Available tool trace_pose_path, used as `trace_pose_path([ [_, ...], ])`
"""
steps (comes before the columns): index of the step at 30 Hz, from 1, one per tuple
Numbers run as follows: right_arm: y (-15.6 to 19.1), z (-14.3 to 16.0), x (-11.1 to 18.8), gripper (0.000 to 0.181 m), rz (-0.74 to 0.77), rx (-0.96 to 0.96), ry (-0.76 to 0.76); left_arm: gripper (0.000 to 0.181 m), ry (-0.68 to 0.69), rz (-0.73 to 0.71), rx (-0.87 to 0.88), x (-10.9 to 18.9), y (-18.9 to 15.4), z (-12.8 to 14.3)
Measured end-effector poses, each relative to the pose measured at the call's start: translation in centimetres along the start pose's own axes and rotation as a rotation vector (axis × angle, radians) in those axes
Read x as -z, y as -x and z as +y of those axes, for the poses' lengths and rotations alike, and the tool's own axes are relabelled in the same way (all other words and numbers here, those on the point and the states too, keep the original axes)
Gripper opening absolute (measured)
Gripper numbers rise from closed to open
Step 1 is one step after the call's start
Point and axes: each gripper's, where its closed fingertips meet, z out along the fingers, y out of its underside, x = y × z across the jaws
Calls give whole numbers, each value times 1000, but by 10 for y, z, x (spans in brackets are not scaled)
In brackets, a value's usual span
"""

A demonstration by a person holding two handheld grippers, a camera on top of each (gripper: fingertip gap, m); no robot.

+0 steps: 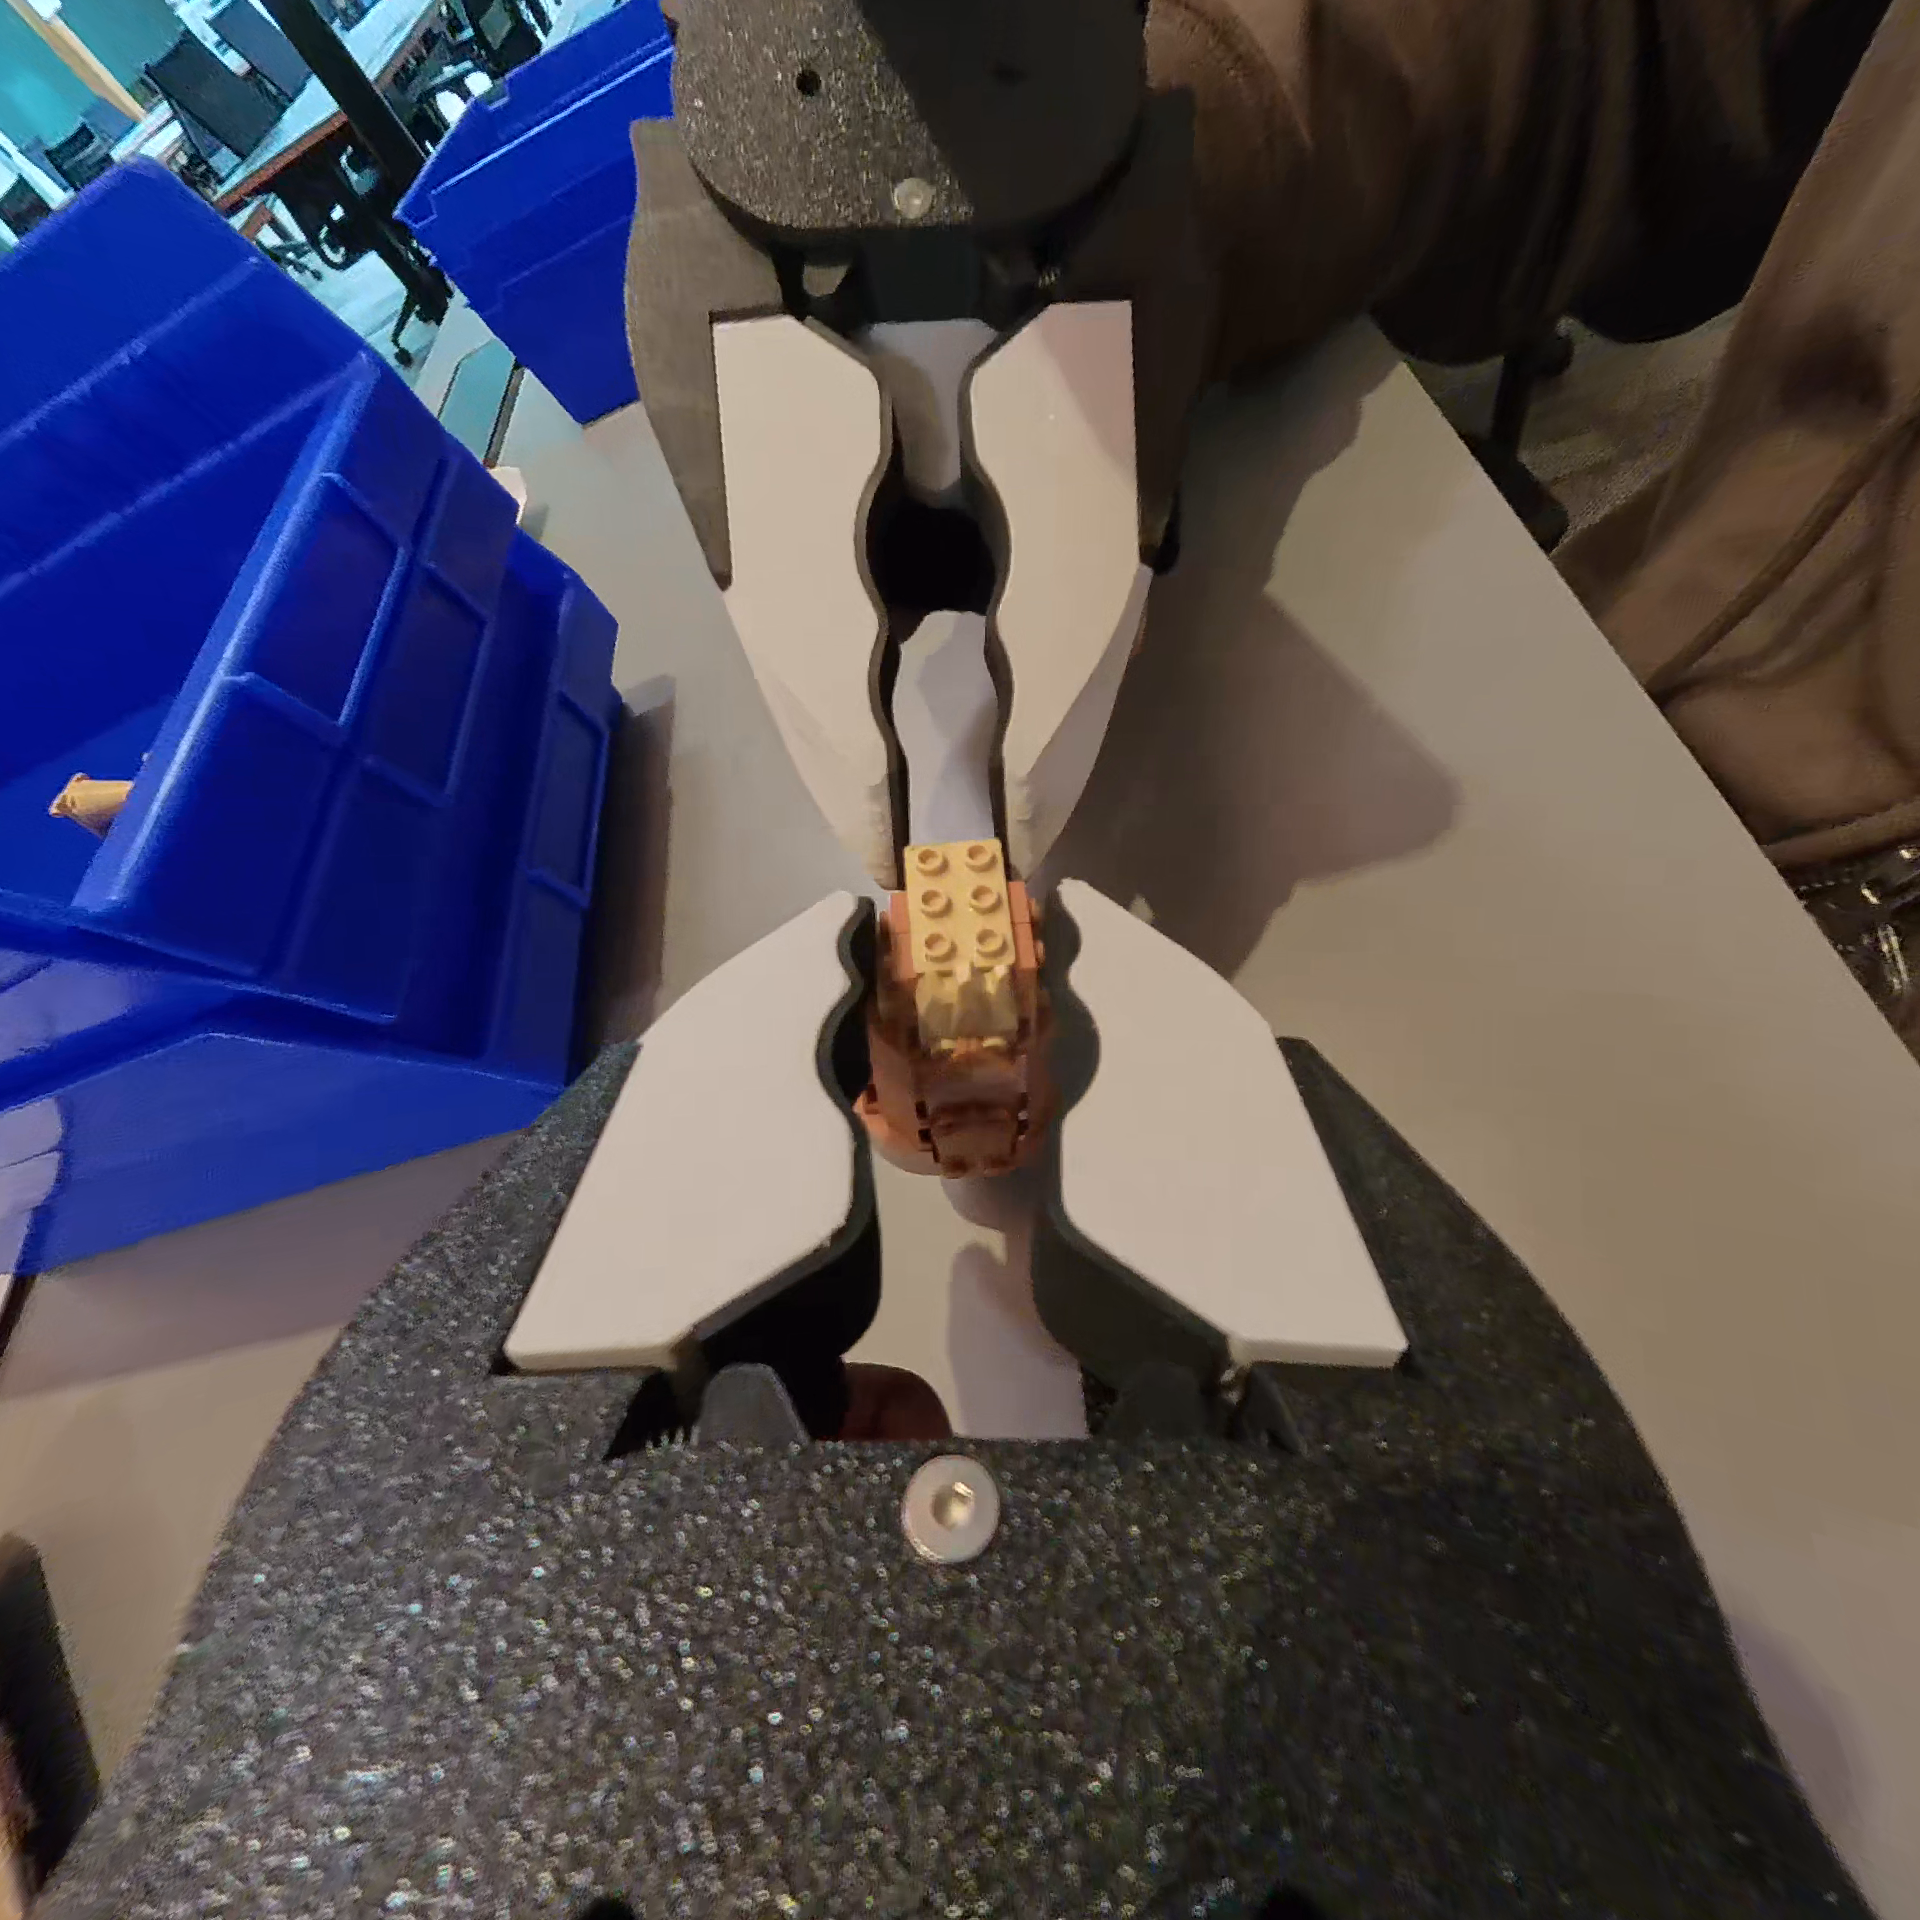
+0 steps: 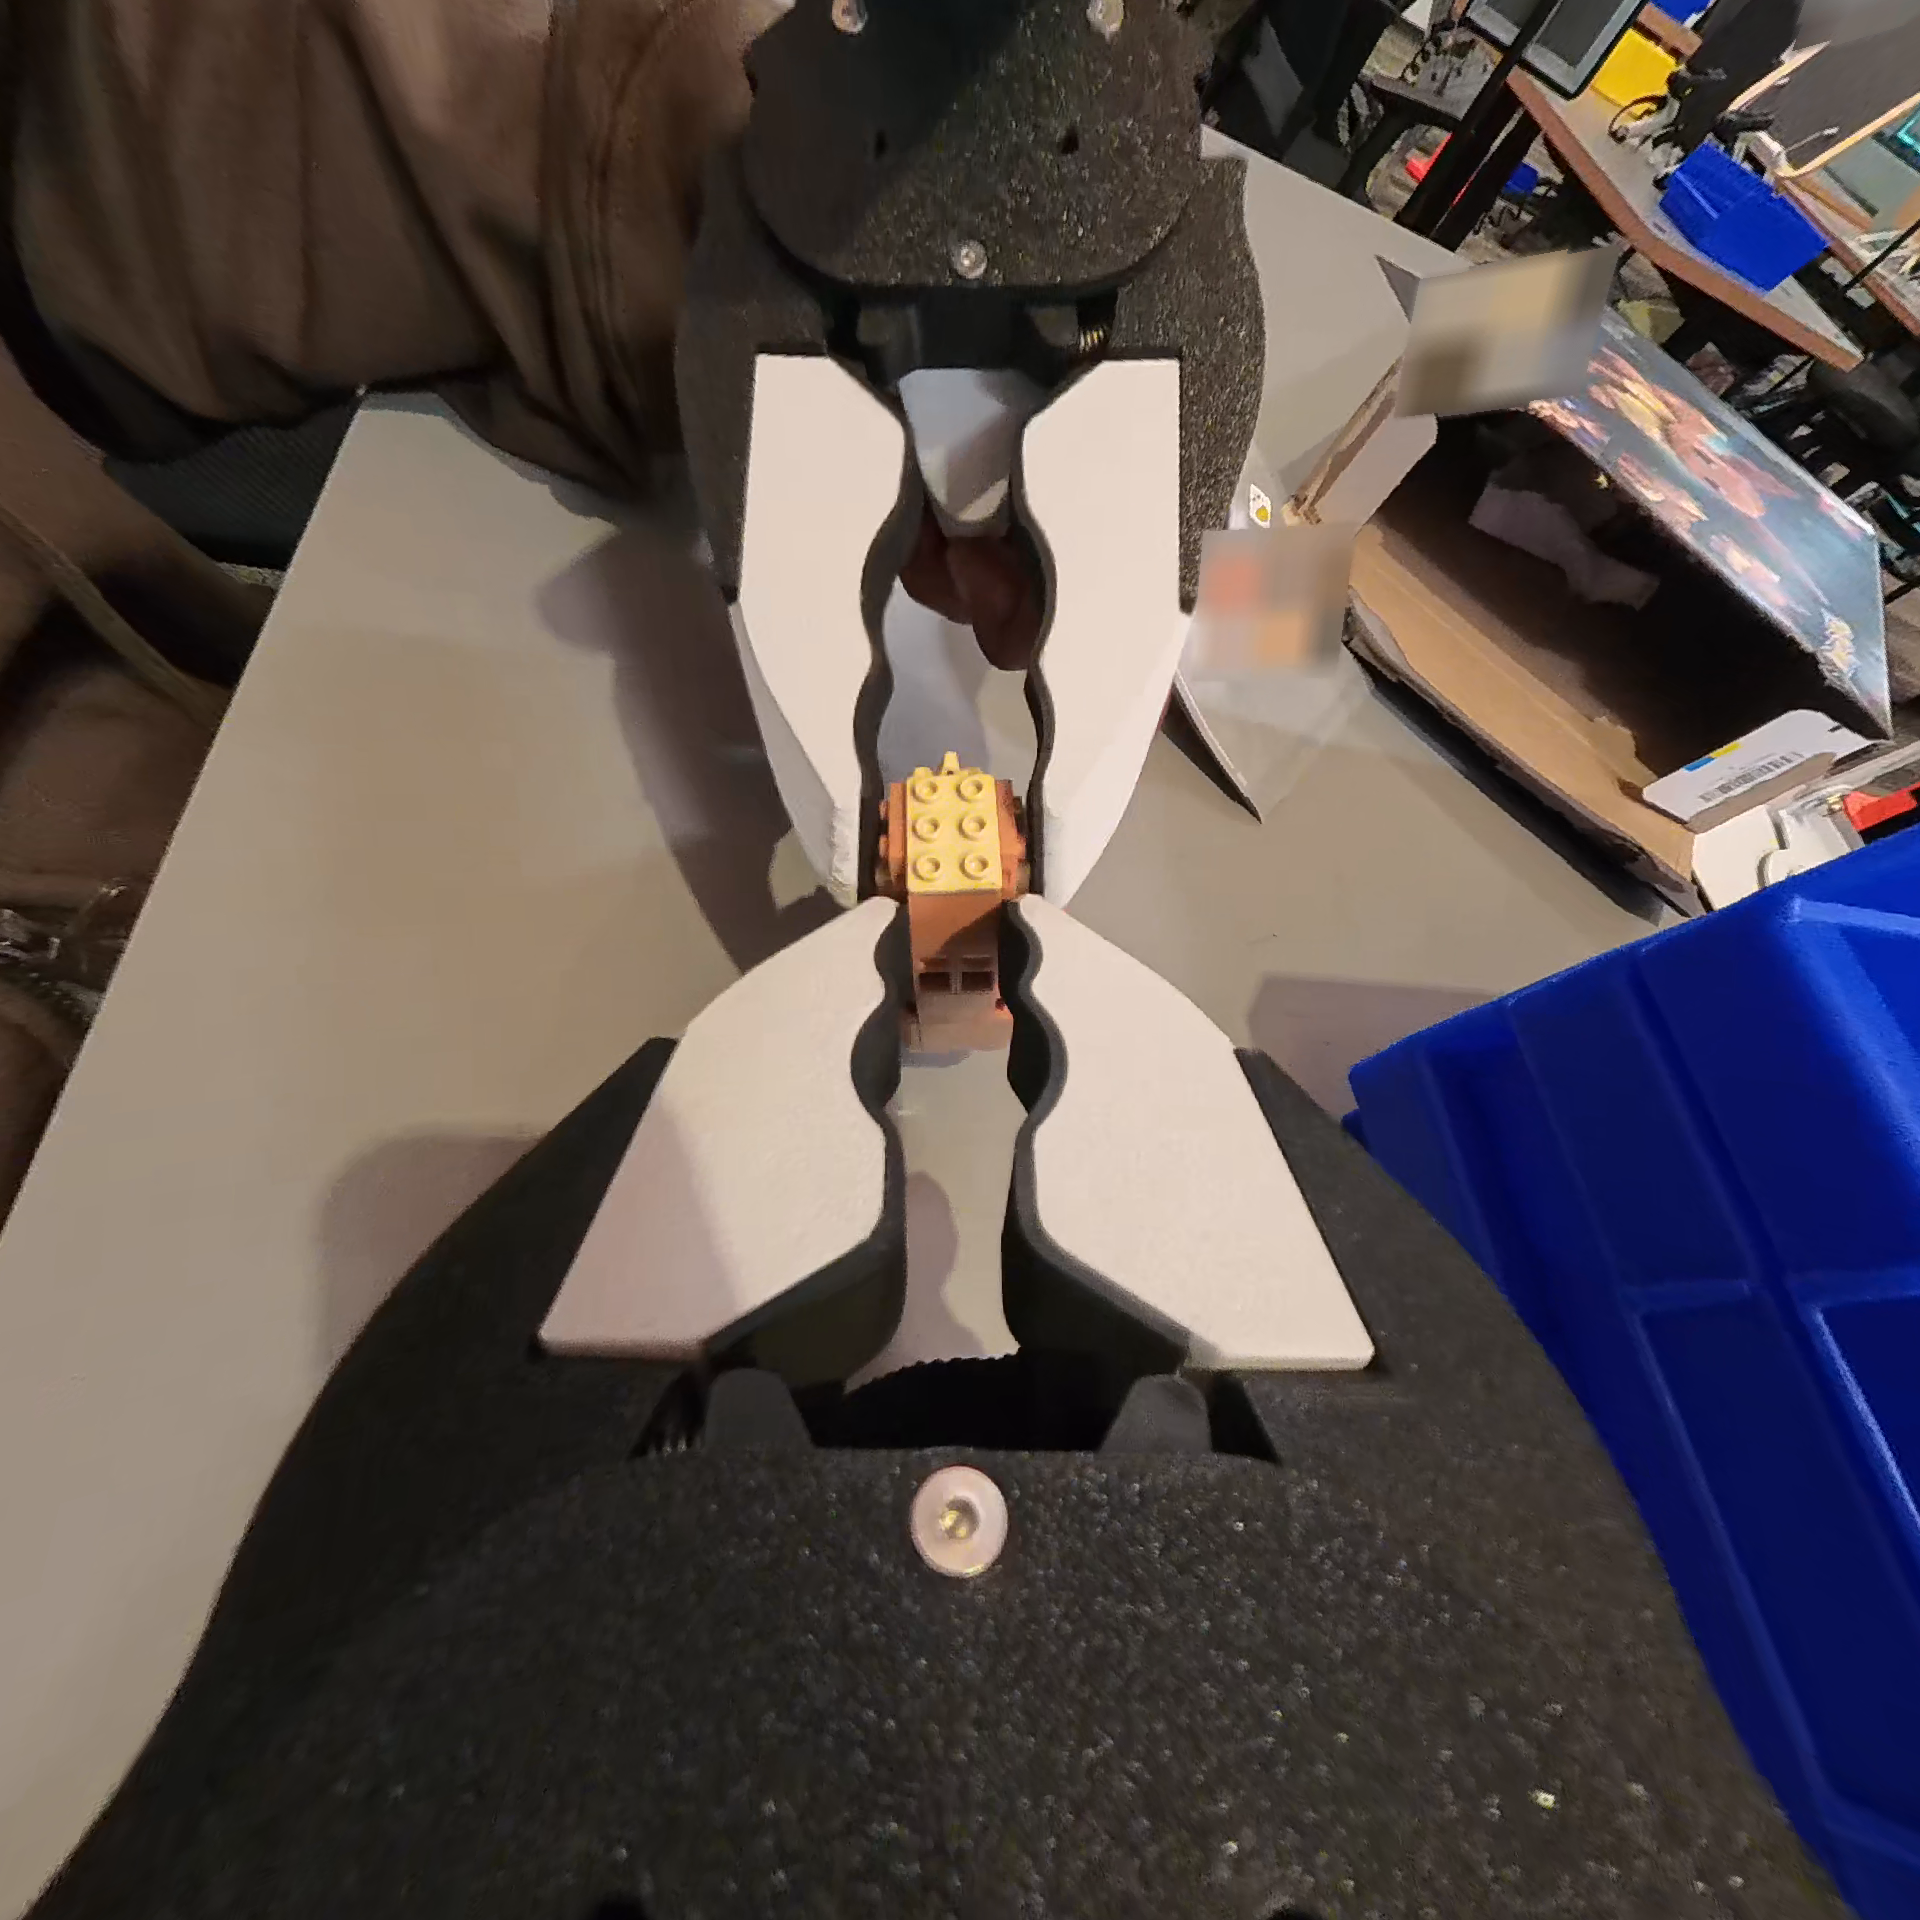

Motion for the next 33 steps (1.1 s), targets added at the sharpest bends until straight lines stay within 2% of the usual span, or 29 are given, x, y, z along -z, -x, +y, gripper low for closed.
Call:
trace_pose_path([
  [6,0,0,0,16,-3,-26,-24,31,-49,14,7,1,0,0],
  [33,2,-1,0,16,-4,-140,-99,32,-54,40,3,4,-2,1],
])
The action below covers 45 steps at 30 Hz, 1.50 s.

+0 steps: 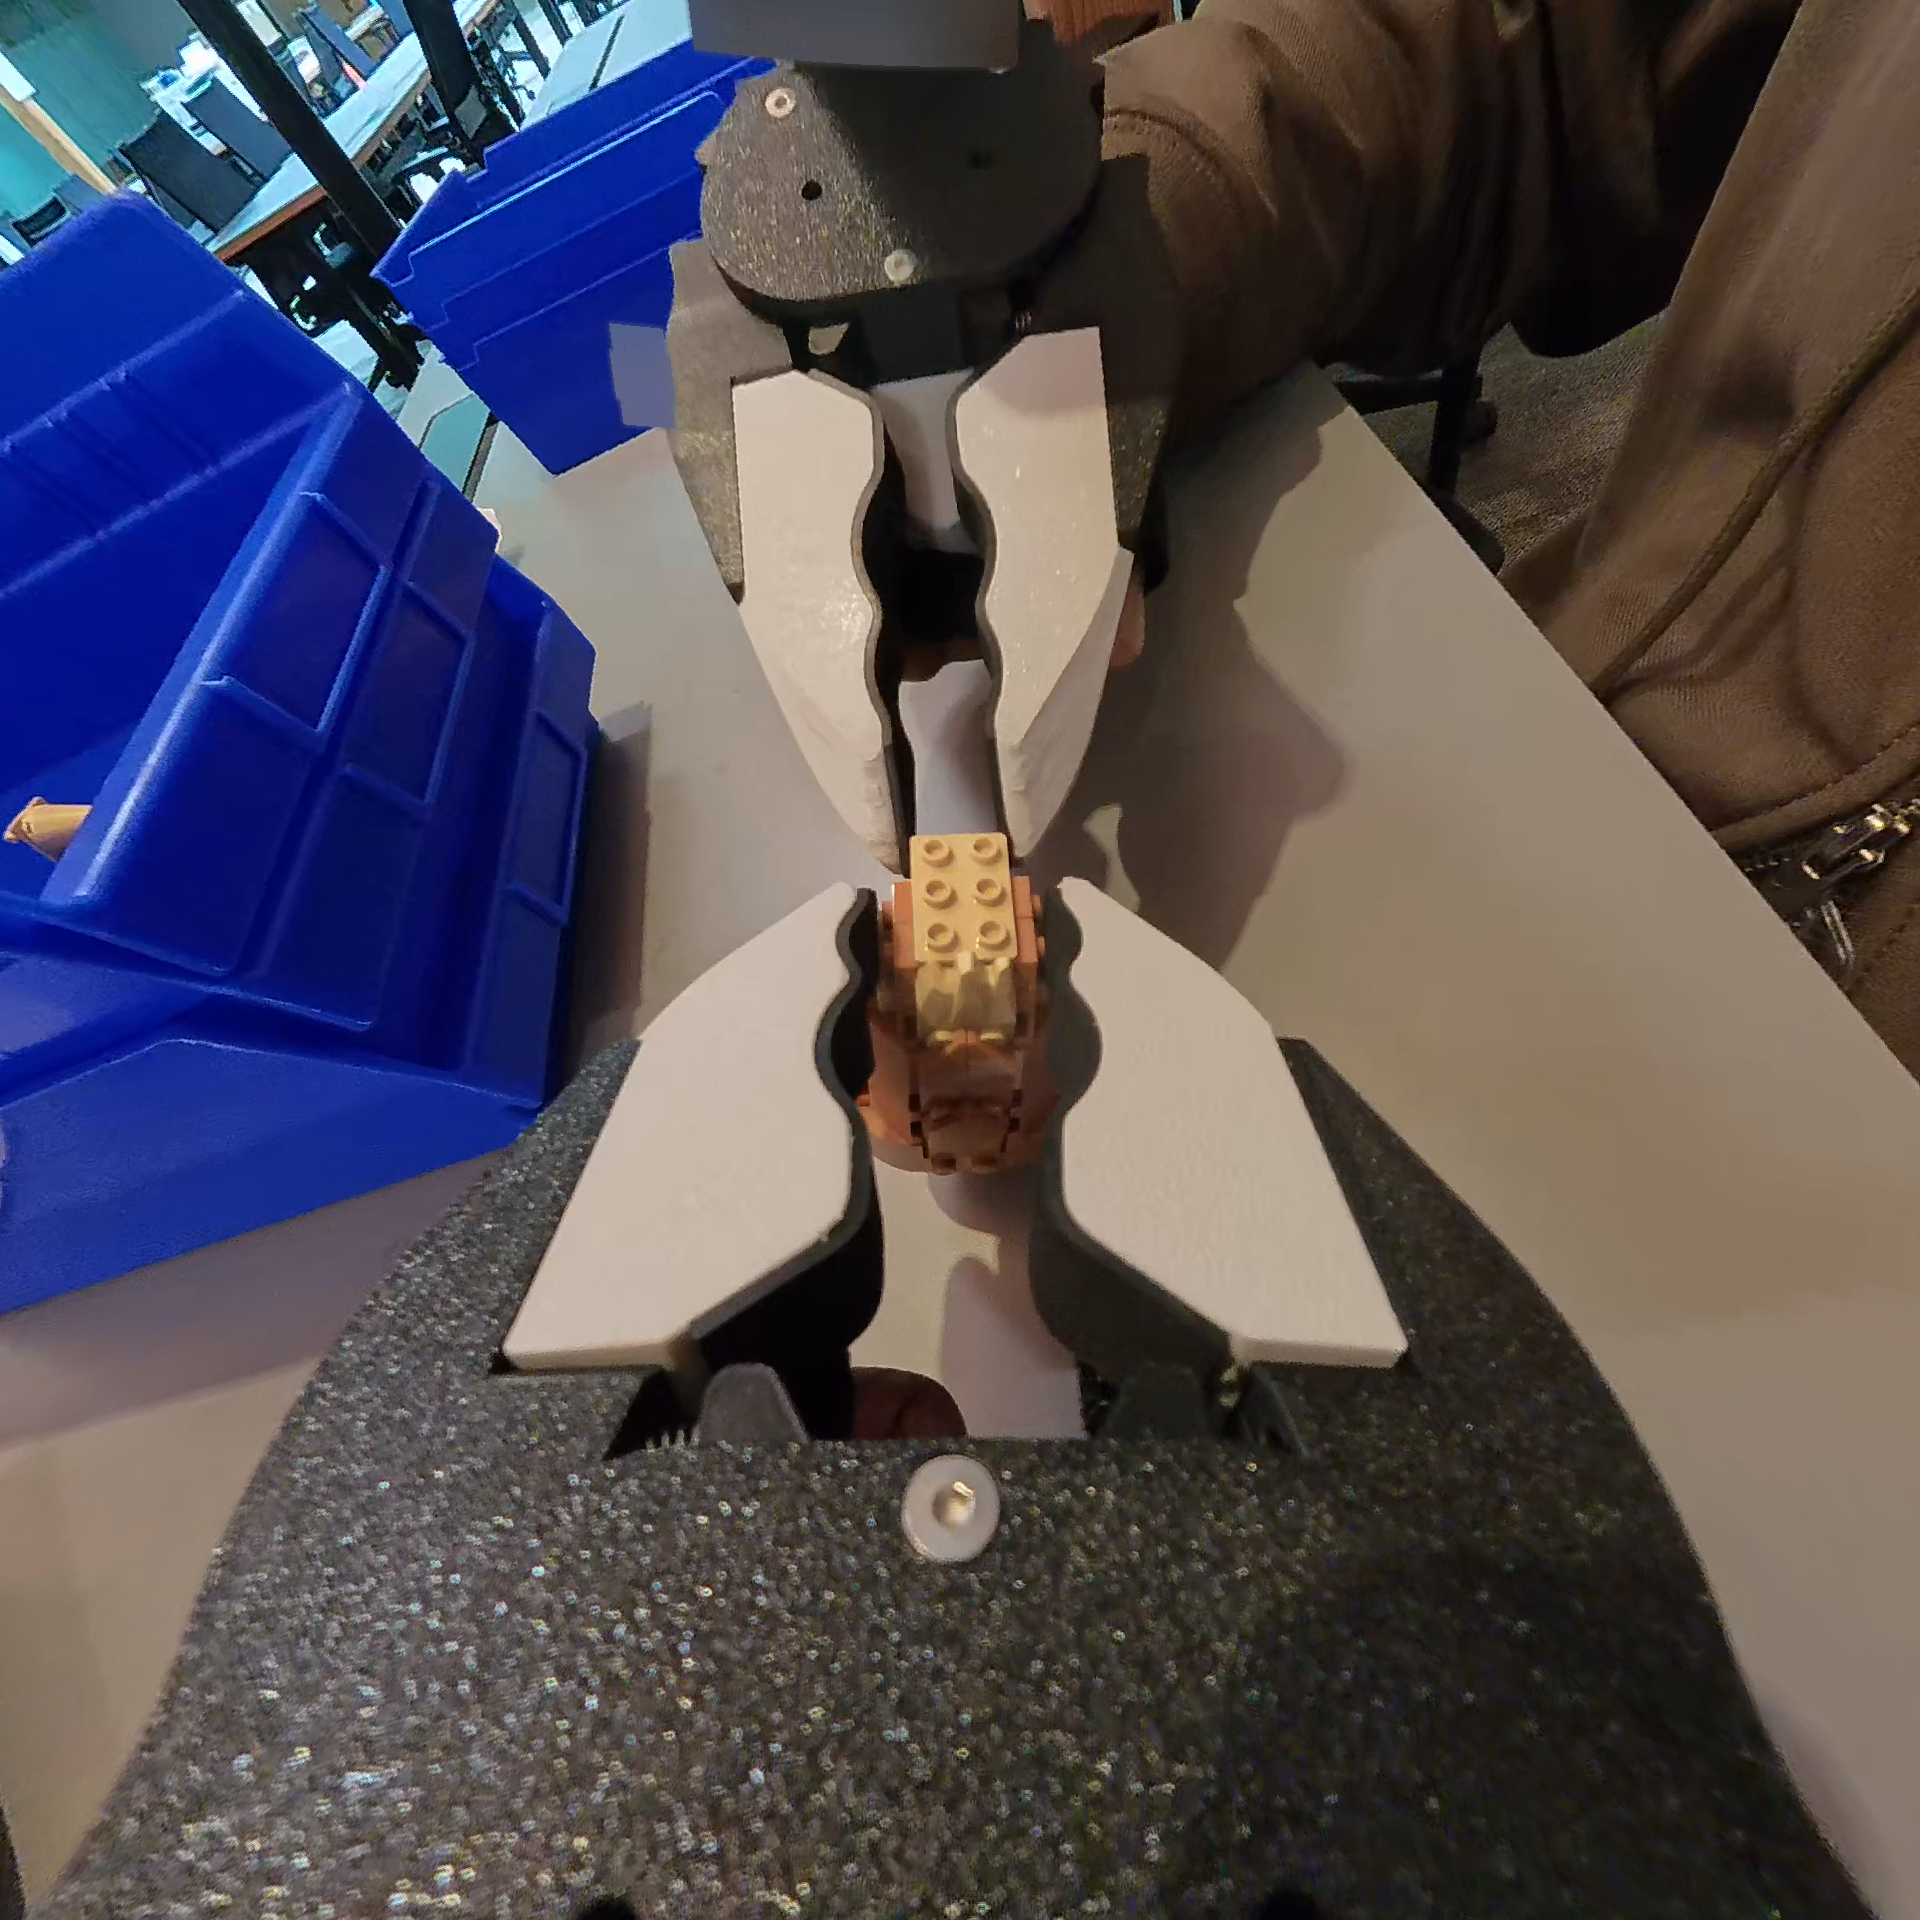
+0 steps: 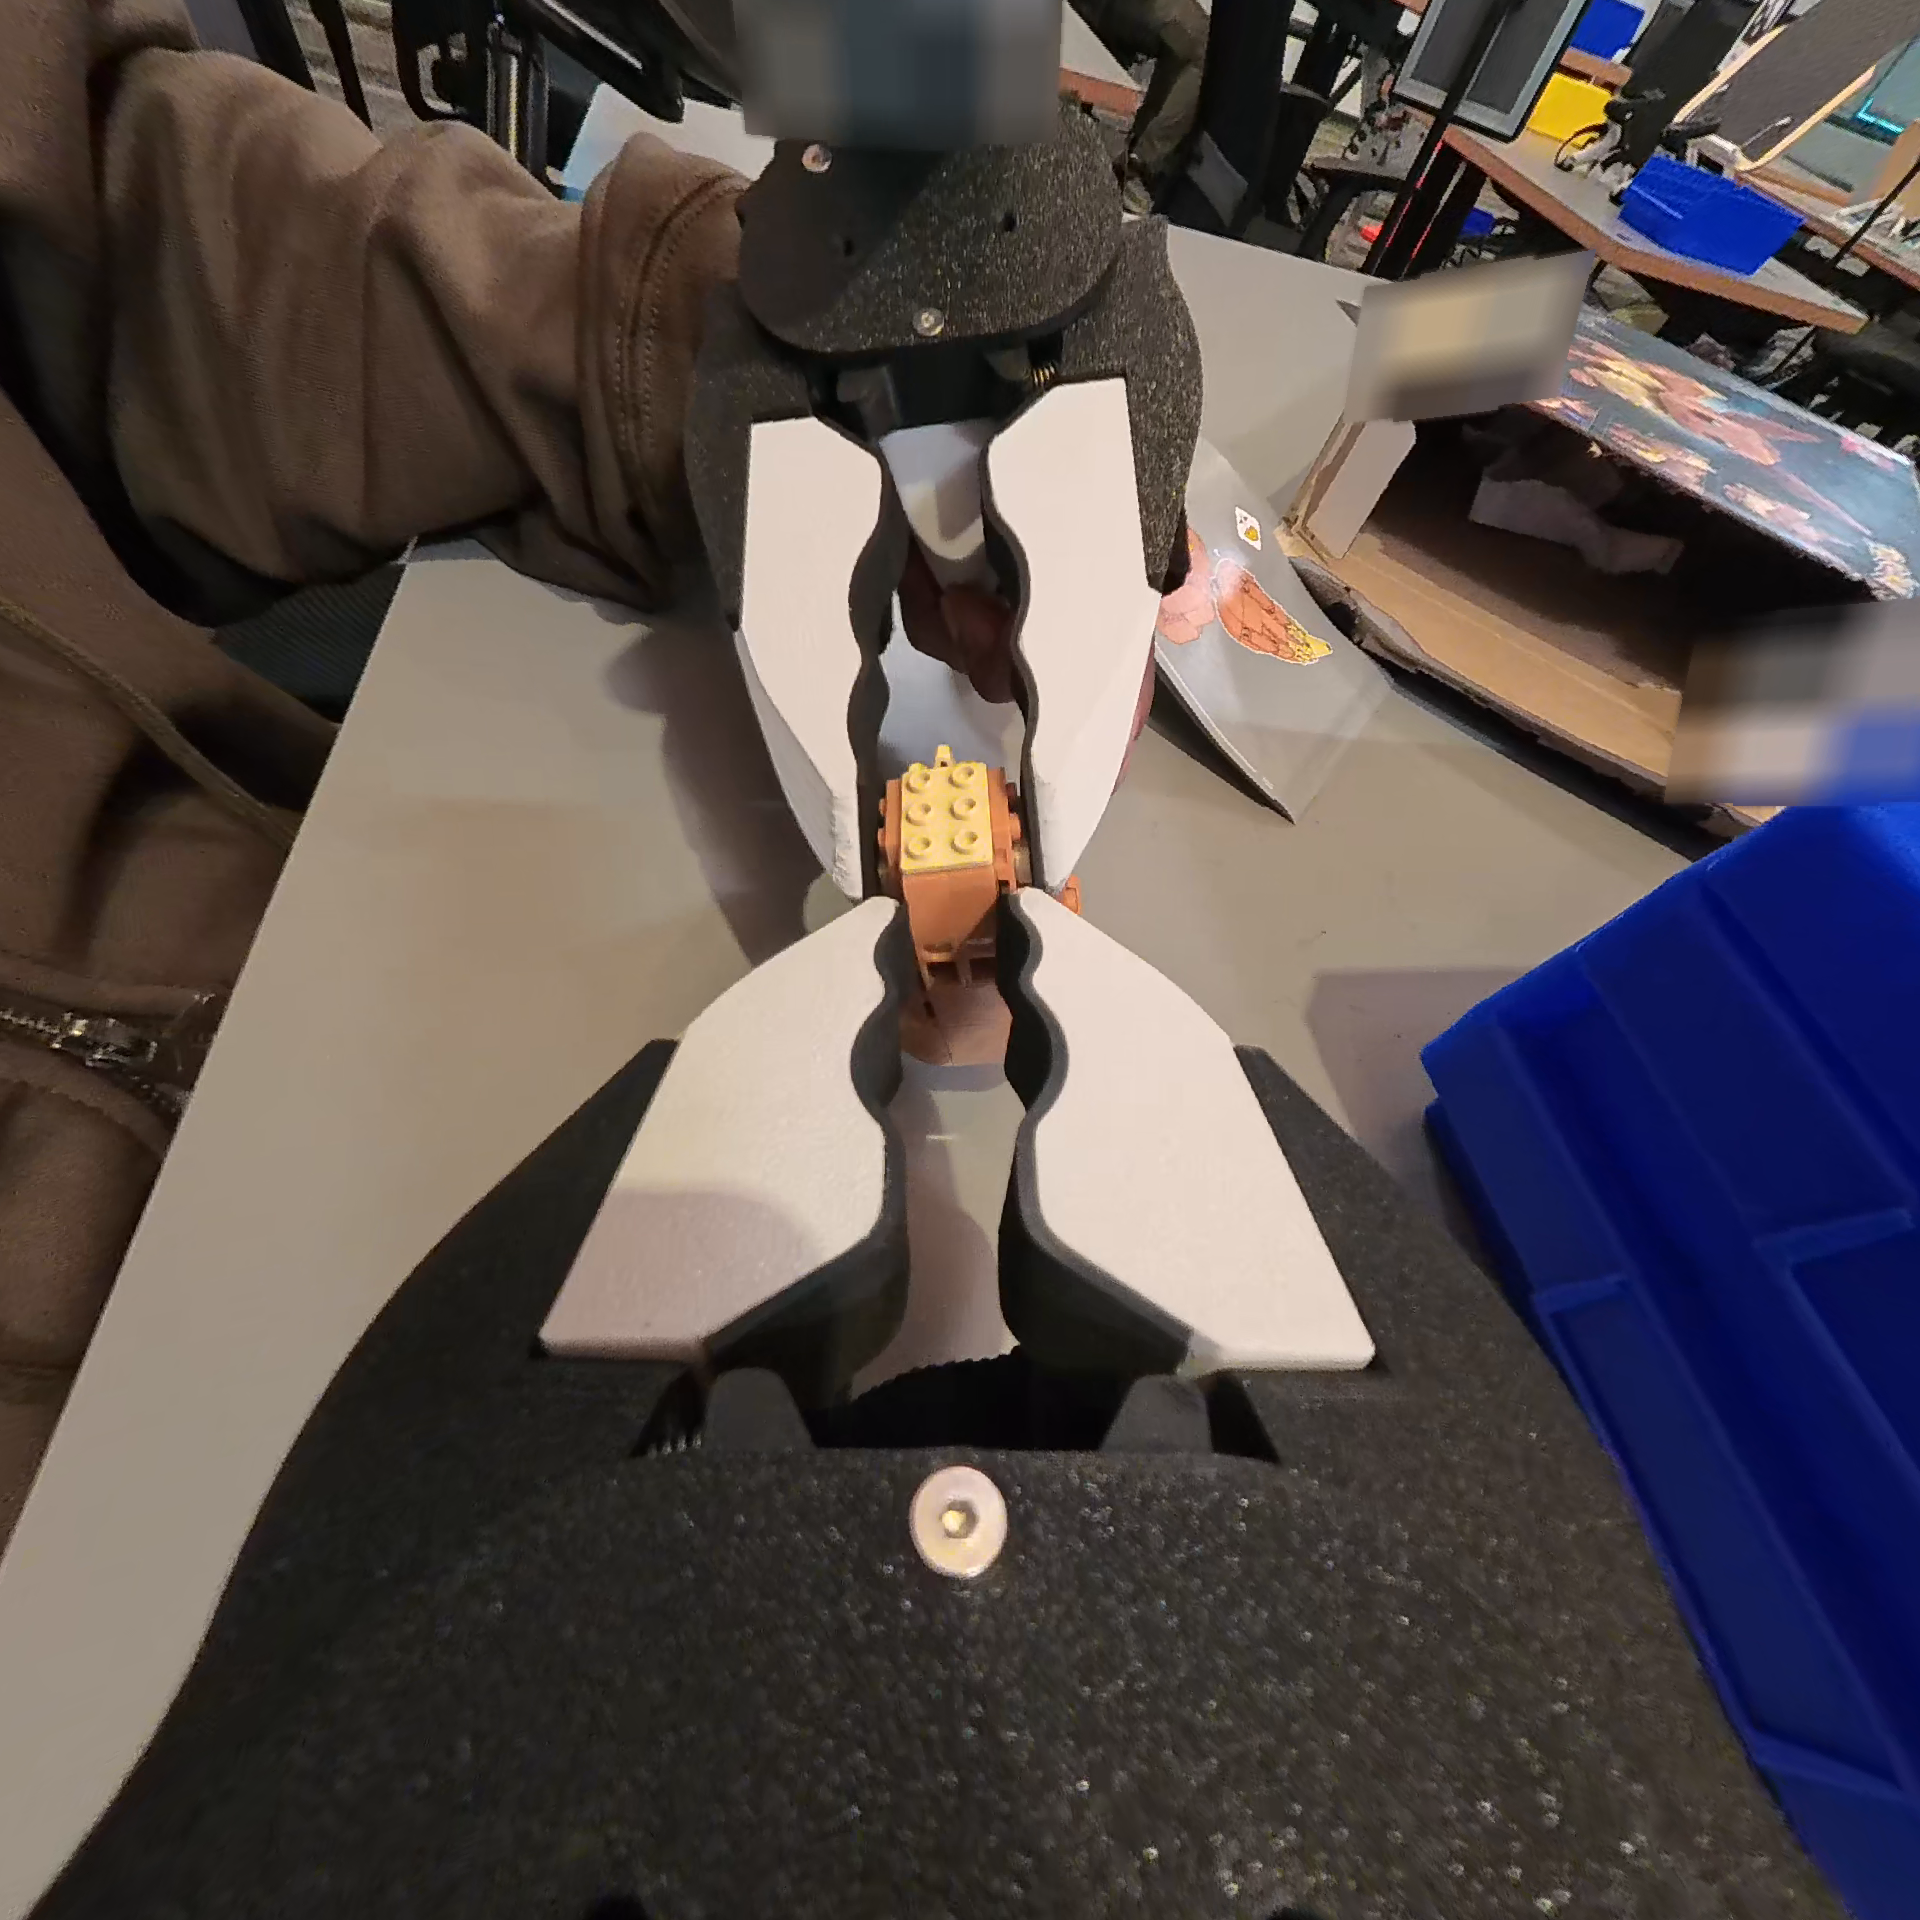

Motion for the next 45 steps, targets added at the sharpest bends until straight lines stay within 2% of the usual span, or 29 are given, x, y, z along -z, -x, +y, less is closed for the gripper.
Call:
trace_pose_path([
  [5,-1,0,1,16,1,-14,-13,31,5,2,2,2,1,1],
  [7,-15,6,14,16,49,-51,-13,31,41,-53,21,17,13,14],
  [9,-24,10,23,16,79,-98,-40,30,30,-62,56,19,19,16],
  [12,-14,12,15,16,65,-42,-19,31,42,-53,23,12,15,12],
  [15,-16,10,17,16,63,-51,-40,30,32,-63,47,19,16,16],
  [20,-23,-3,27,16,21,-146,-163,31,24,-55,73,17,16,14],
  [27,-23,-29,41,16,-63,-232,-382,31,75,-88,48,-7,12,6],
  [32,-25,-37,48,16,-99,-275,-472,30,174,-121,55,-26,12,22],
  [34,-26,-41,52,16,-100,-279,-504,31,110,-121,92,-25,14,13],
  [39,-27,-52,62,16,-102,-268,-598,34,-175,-109,251,-7,24,-29],
  [45,-25,-57,60,16,-120,-280,-642,36,-328,-47,316,-10,19,-55],
])
